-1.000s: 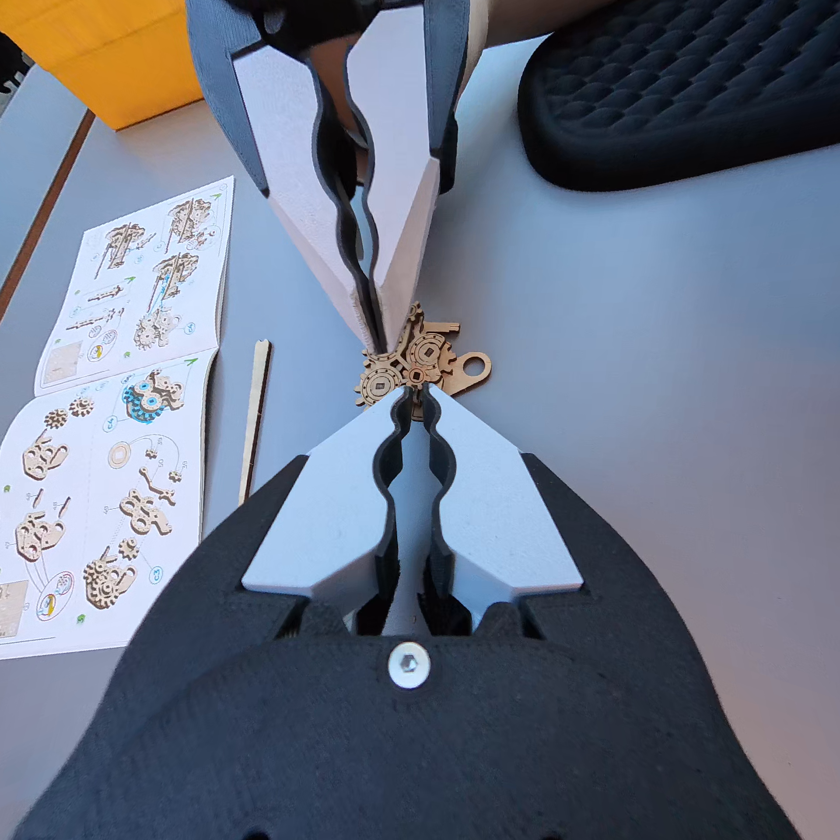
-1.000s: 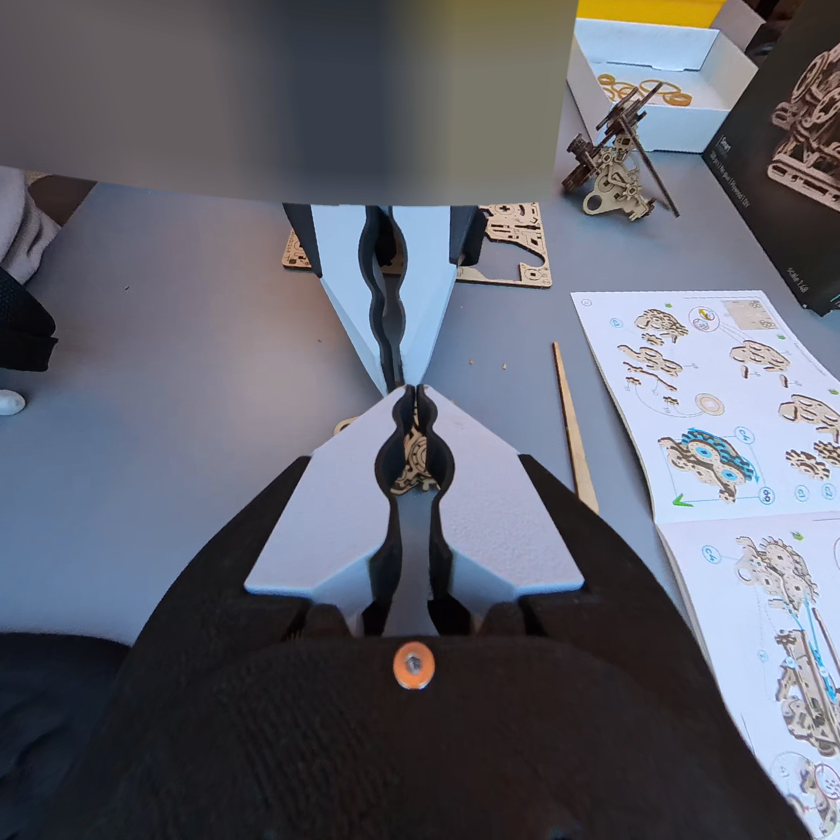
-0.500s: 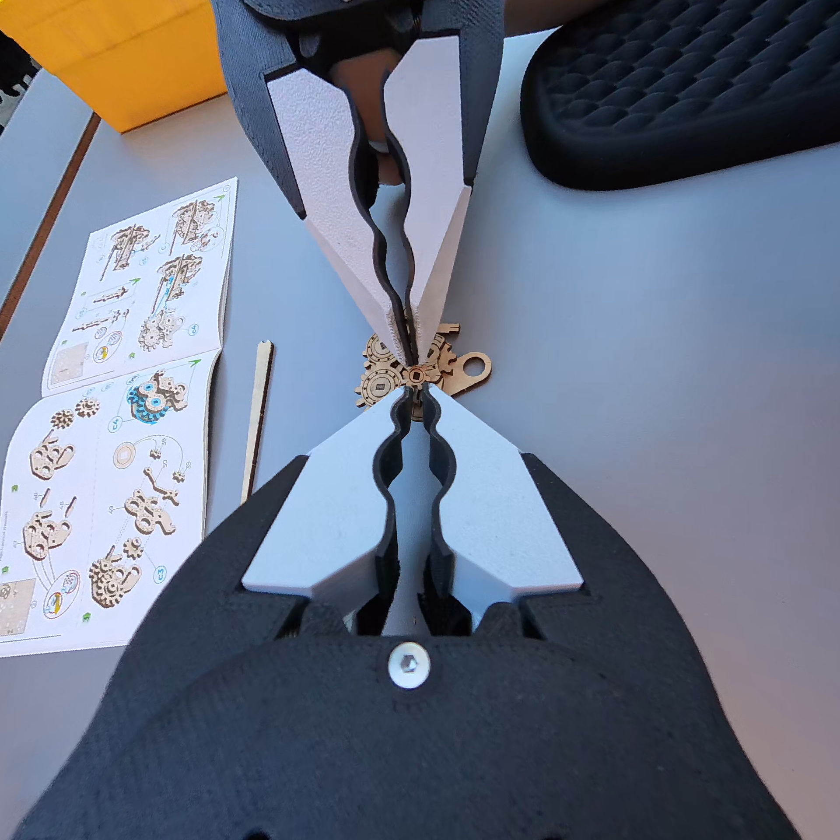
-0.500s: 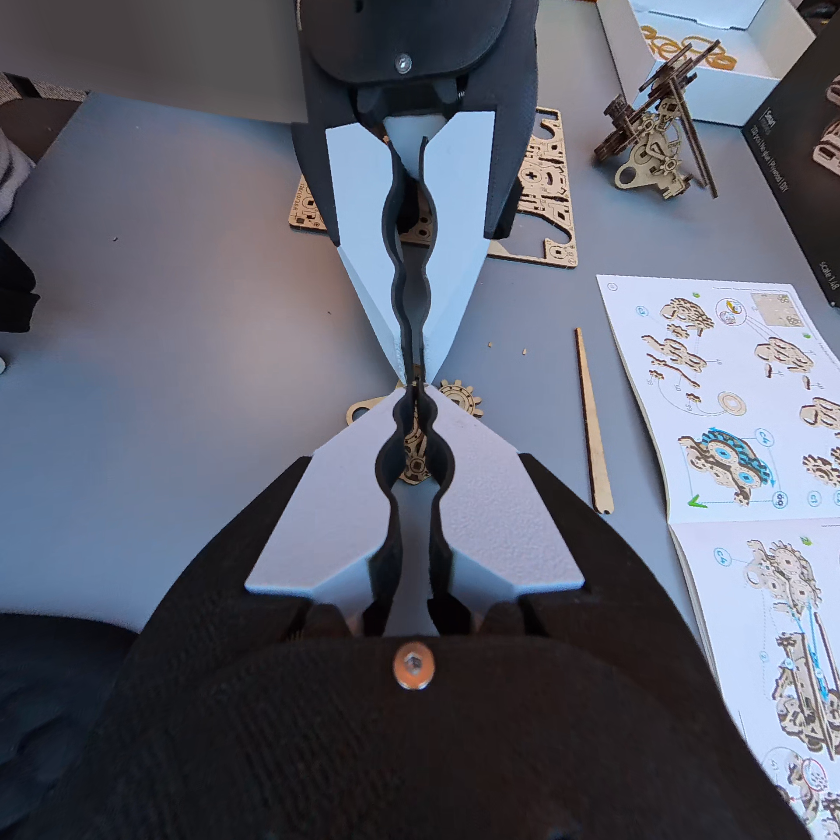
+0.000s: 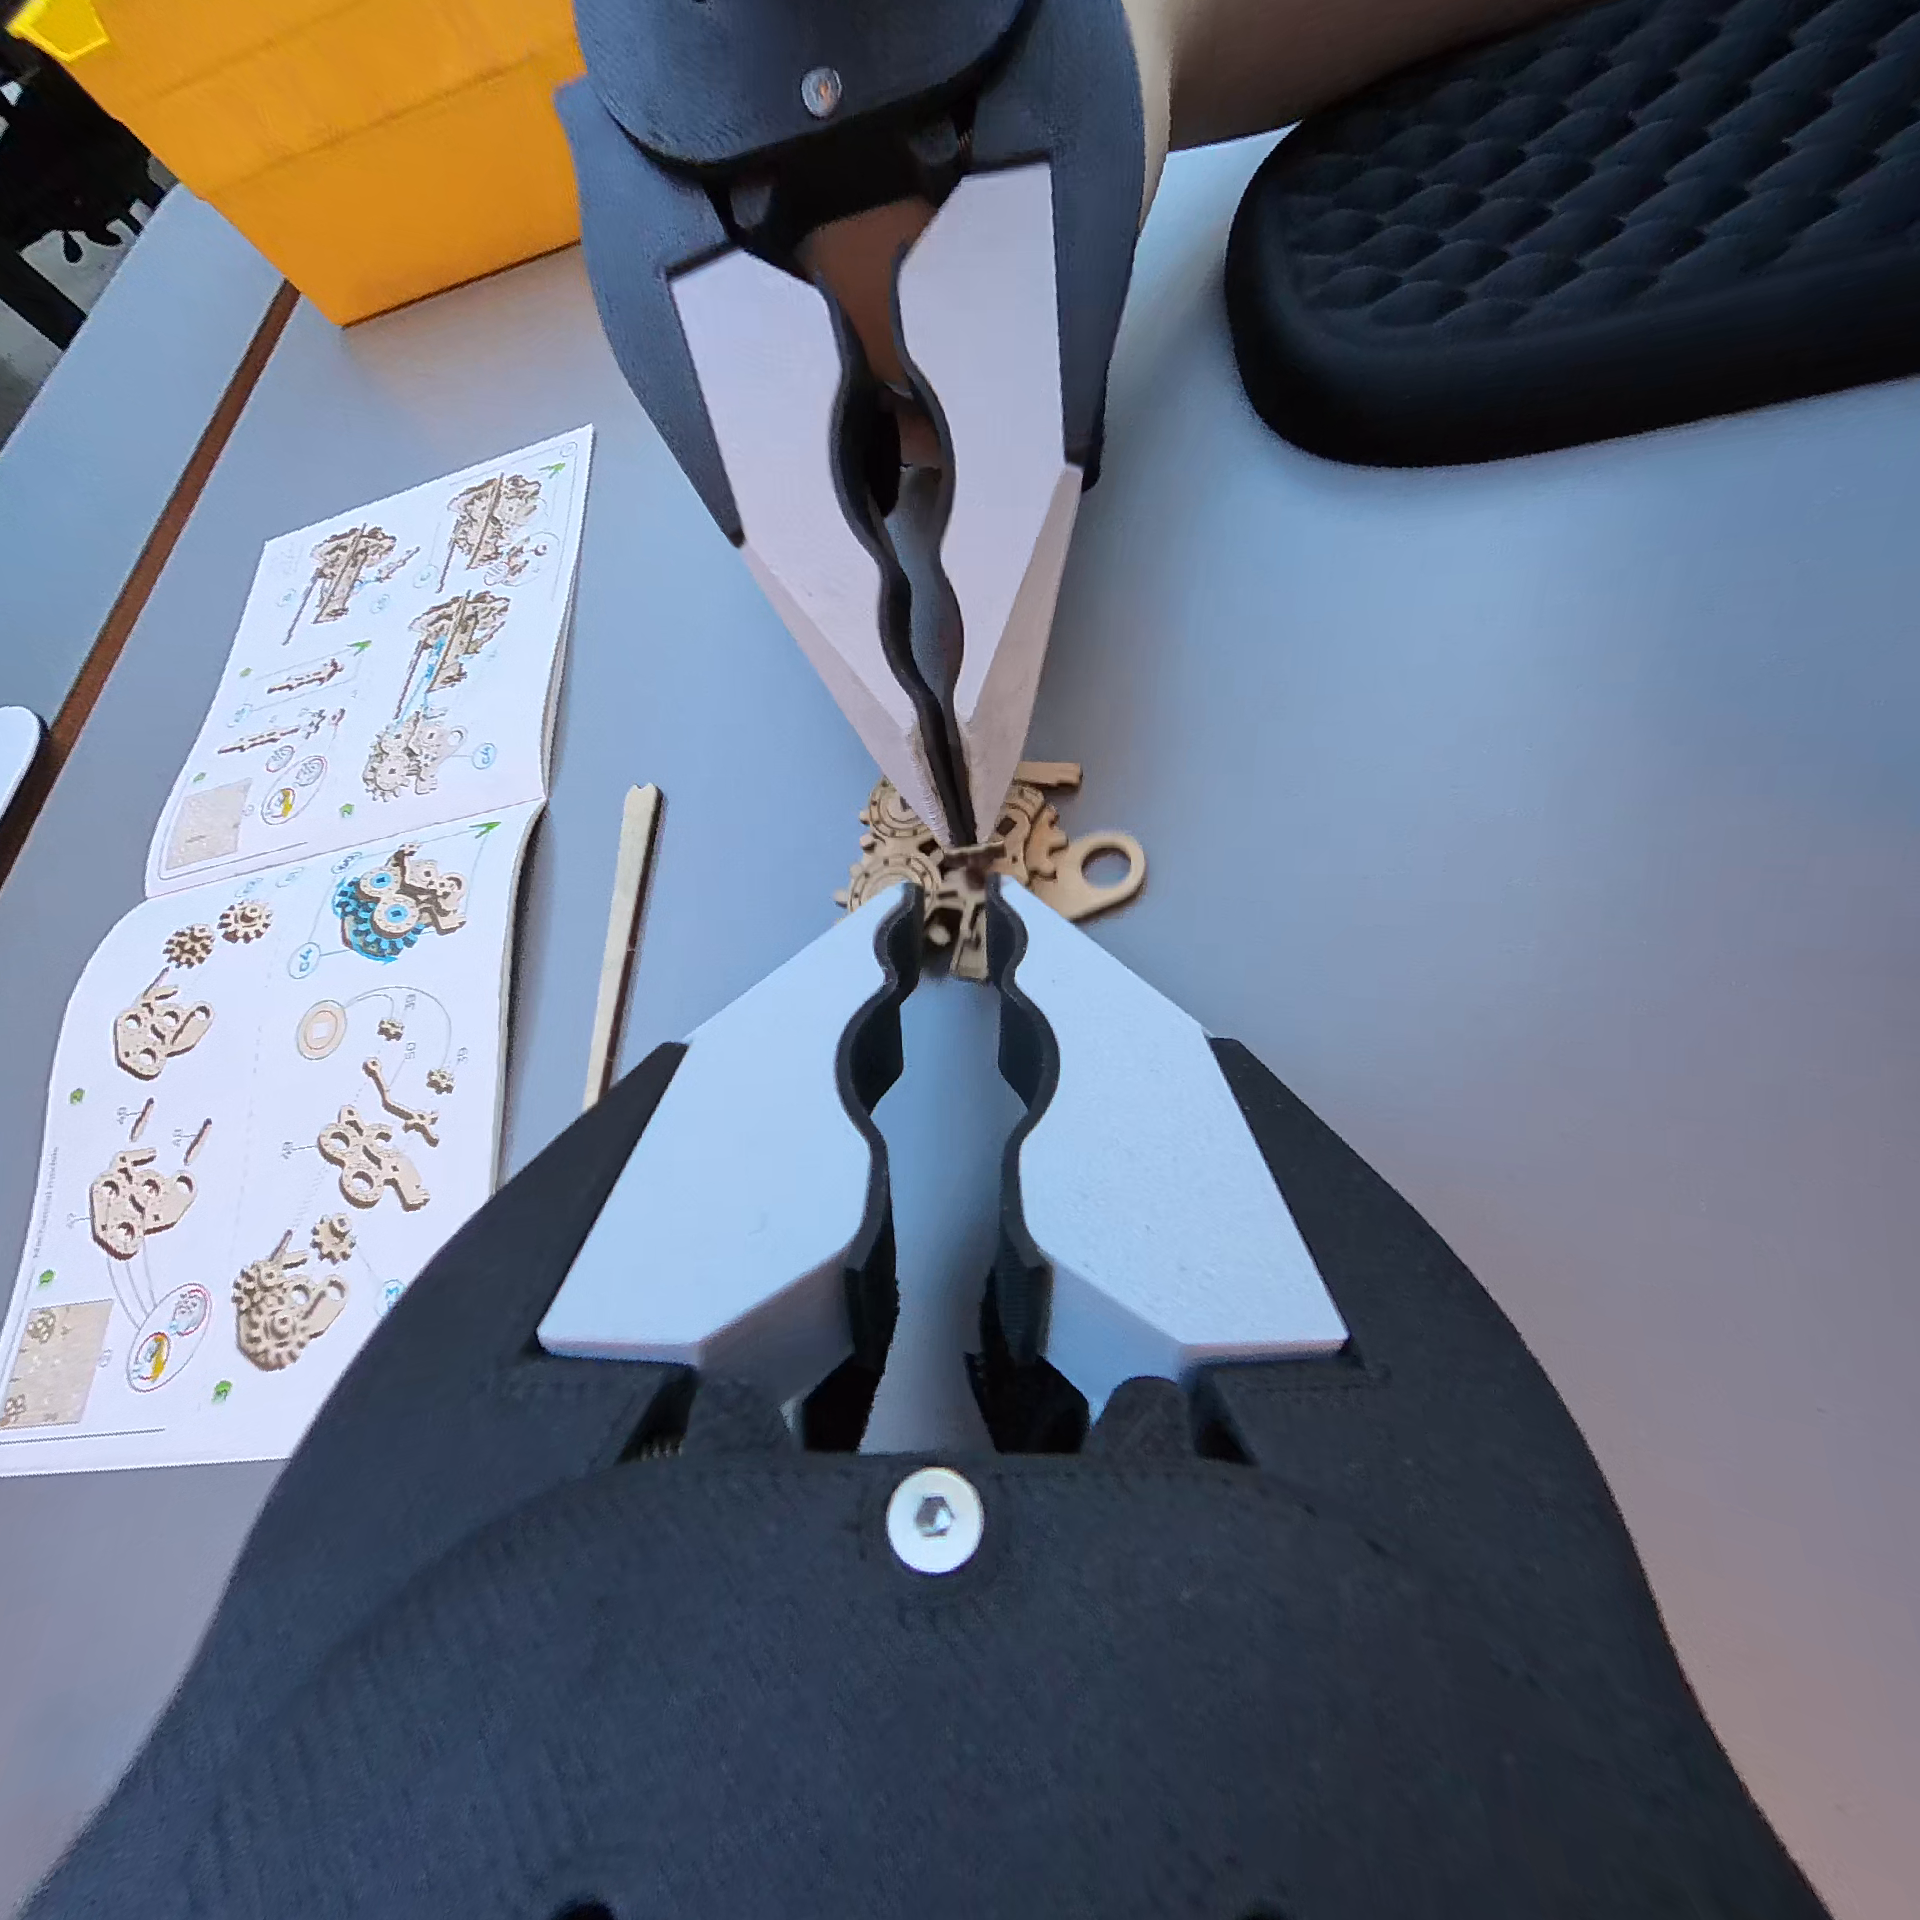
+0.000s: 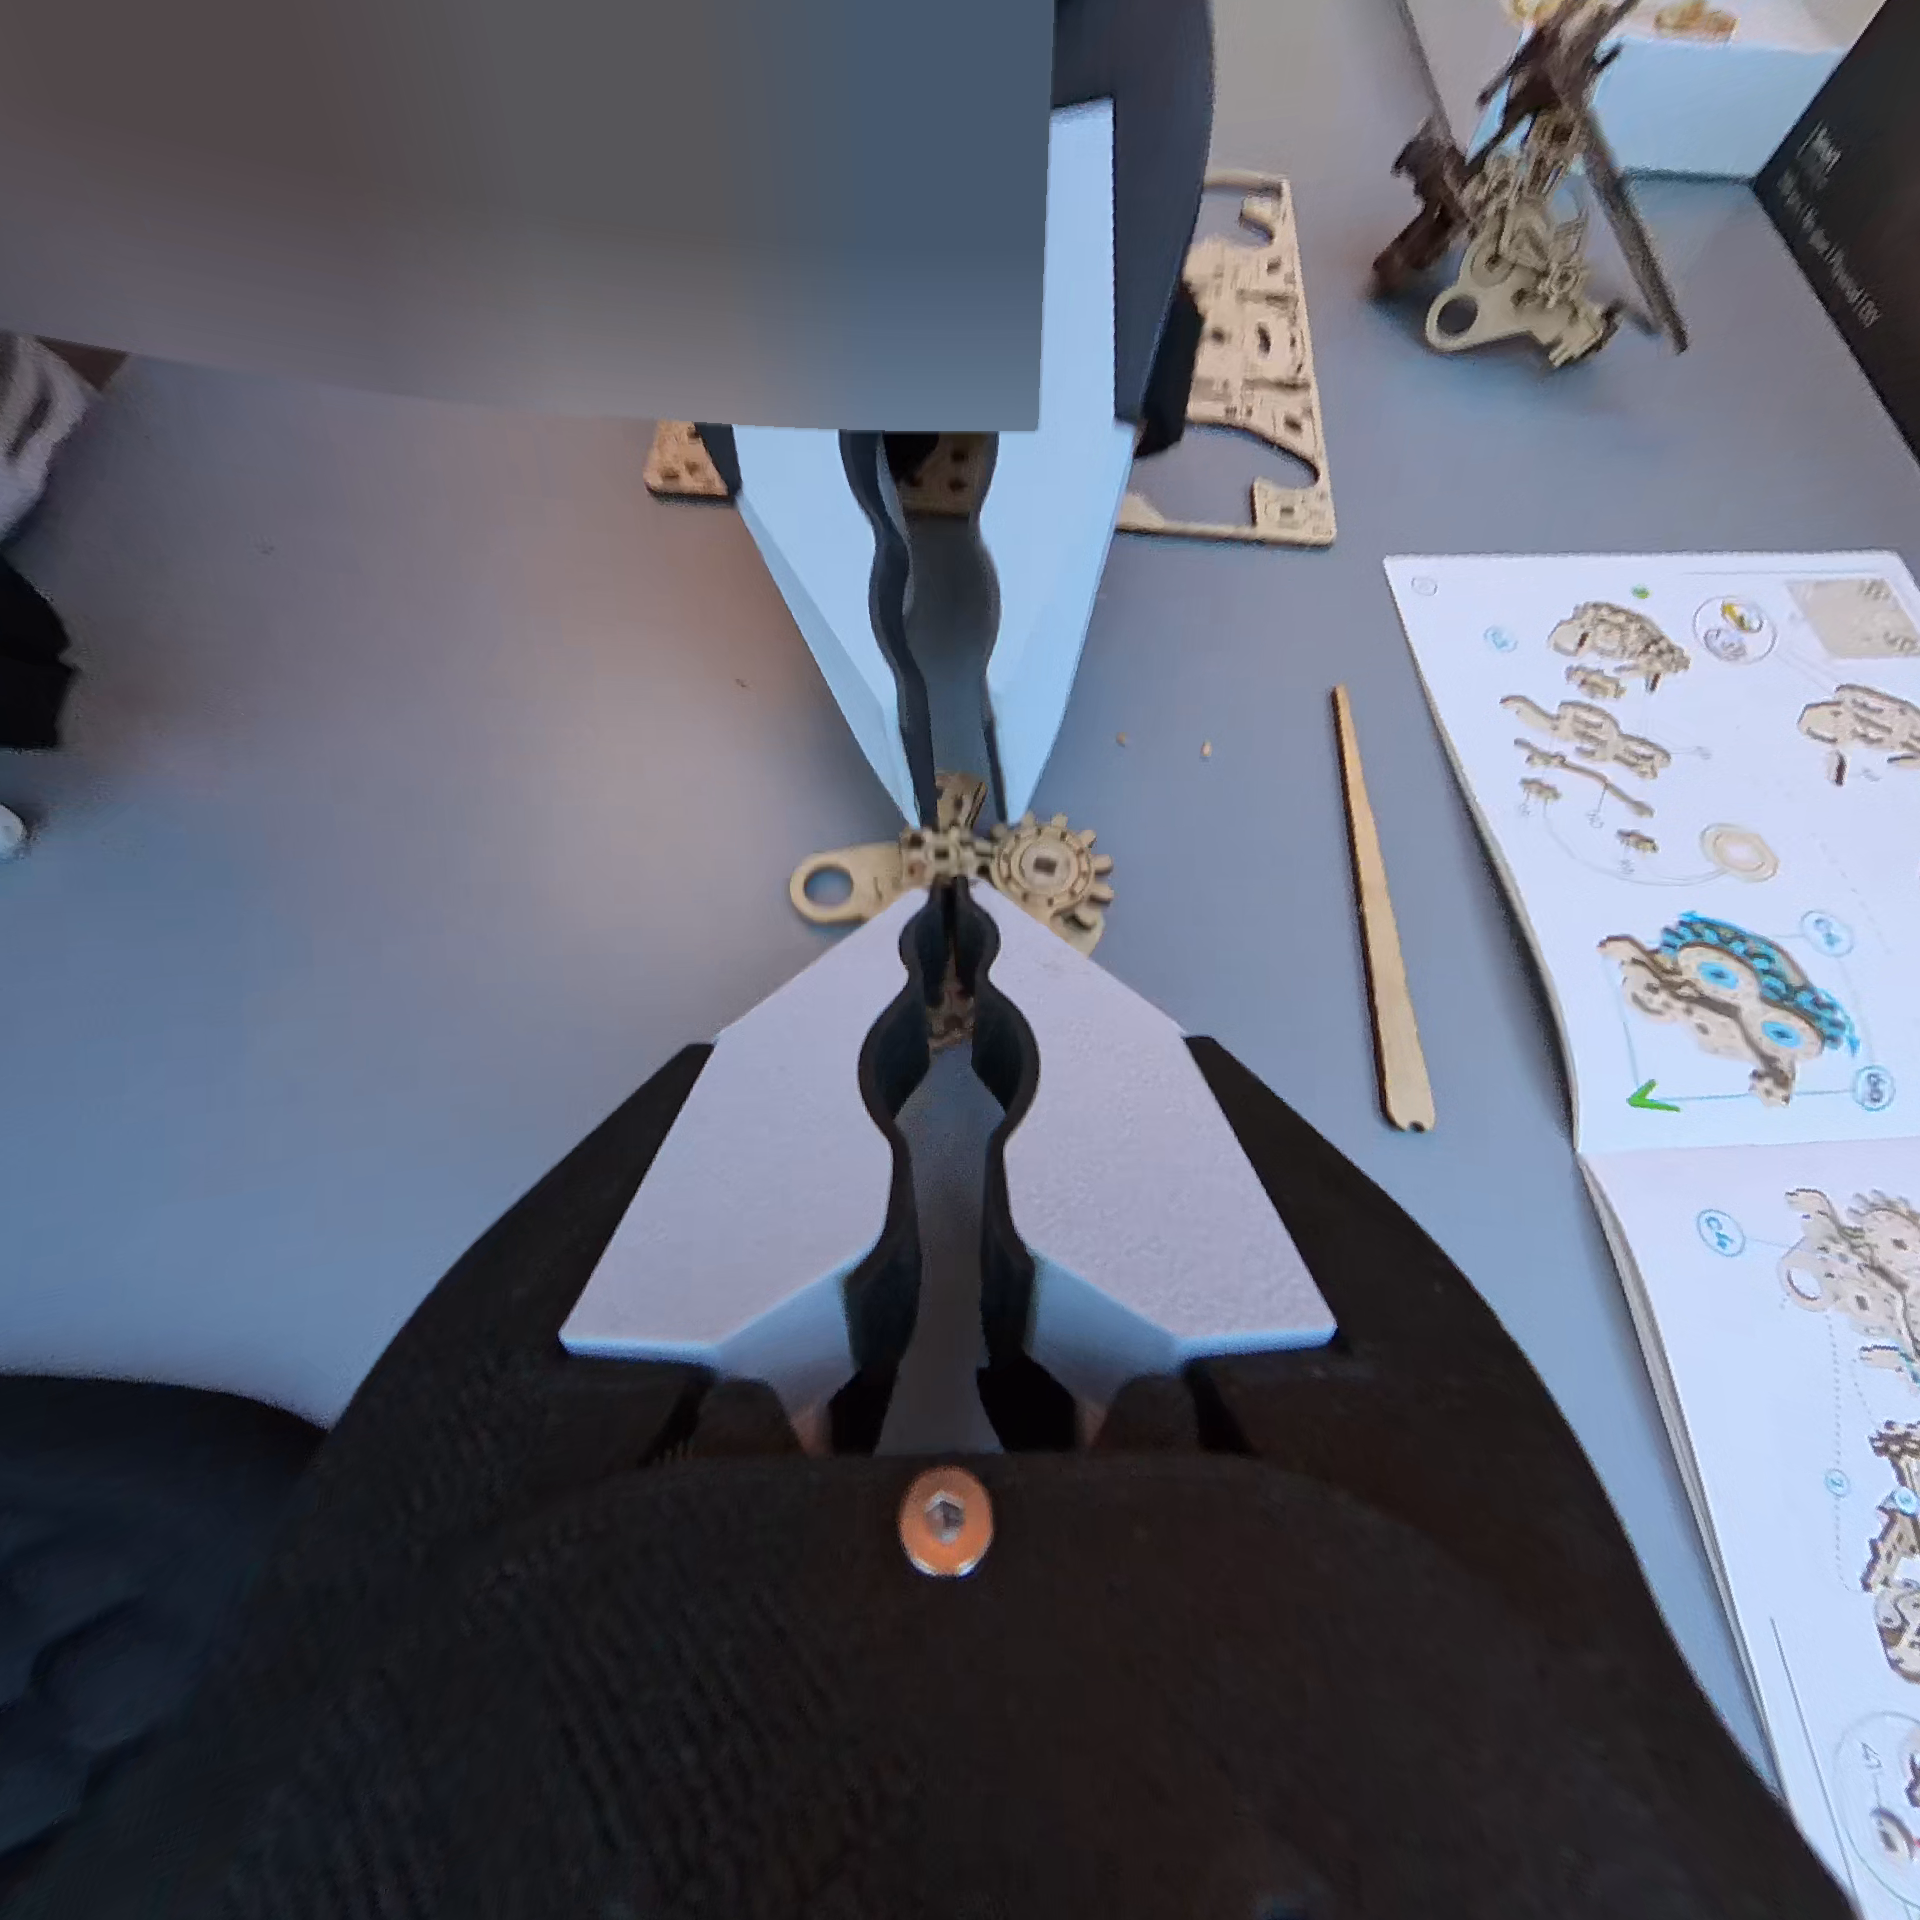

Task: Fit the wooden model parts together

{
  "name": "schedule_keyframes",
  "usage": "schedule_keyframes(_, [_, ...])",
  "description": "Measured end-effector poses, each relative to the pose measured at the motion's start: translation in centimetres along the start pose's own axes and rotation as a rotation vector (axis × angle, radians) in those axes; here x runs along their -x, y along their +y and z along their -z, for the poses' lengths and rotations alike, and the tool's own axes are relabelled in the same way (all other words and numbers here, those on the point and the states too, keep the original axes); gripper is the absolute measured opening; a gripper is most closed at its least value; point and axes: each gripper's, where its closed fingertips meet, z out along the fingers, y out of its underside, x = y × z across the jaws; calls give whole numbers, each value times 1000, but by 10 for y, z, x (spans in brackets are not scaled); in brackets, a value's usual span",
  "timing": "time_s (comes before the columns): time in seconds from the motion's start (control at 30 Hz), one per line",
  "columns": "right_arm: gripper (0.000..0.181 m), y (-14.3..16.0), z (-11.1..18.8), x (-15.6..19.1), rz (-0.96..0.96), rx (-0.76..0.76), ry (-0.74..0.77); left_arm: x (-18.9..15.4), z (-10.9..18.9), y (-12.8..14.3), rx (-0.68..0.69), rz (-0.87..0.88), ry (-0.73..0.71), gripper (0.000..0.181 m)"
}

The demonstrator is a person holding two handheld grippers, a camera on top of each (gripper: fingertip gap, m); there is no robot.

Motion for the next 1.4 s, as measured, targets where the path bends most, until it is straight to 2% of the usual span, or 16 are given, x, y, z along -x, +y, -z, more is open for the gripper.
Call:
schedule_keyframes(0.13, [0, -13, 3, 2, -23, -74, -20, 2, 1, -3, -23, -5, -10, 3])
schedule_keyframes(0.3, [0, -12, 5, 2, -25, -73, -16, 1, 2, -1, -16, -9, -8, 2])
schedule_keyframes(0.47, [9, -10, 9, 37, 22, -82, -135, 15, 13, -3, -44, 39, -47, 1])
schedule_keyframes(0.63, [14, -3, 1, 55, 74, -4, -188, 18, 18, -4, -44, 28, -58, 1])
schedule_keyframes(0.77, [15, 10, -7, 52, 73, 82, -164, 16, 18, -4, -36, 7, -60, 1])
schedule_keyframes(0.93, [8, 7, -7, 52, 43, 72, -166, 17, 20, -6, -40, 2, -63, 0])
schedule_keyframes(1.07, [7, -10, 1, 39, 61, -3, -83, 15, 23, -6, -44, 22, -38, 6])
schedule_keyframes(1.17, [6, -14, 7, 15, 123, -13, 78, 9, 23, -7, -53, 76, 29, 11])
schedule_keyframes(1.27, [6, -18, 6, 16, 218, -32, 102, 4, 20, -5, -45, 116, 70, 11])
schedule_keyframes(1.4, [6, -13, 4, 3, 171, 3, 133, -1, 15, 3, 0, 146, 113, 8])
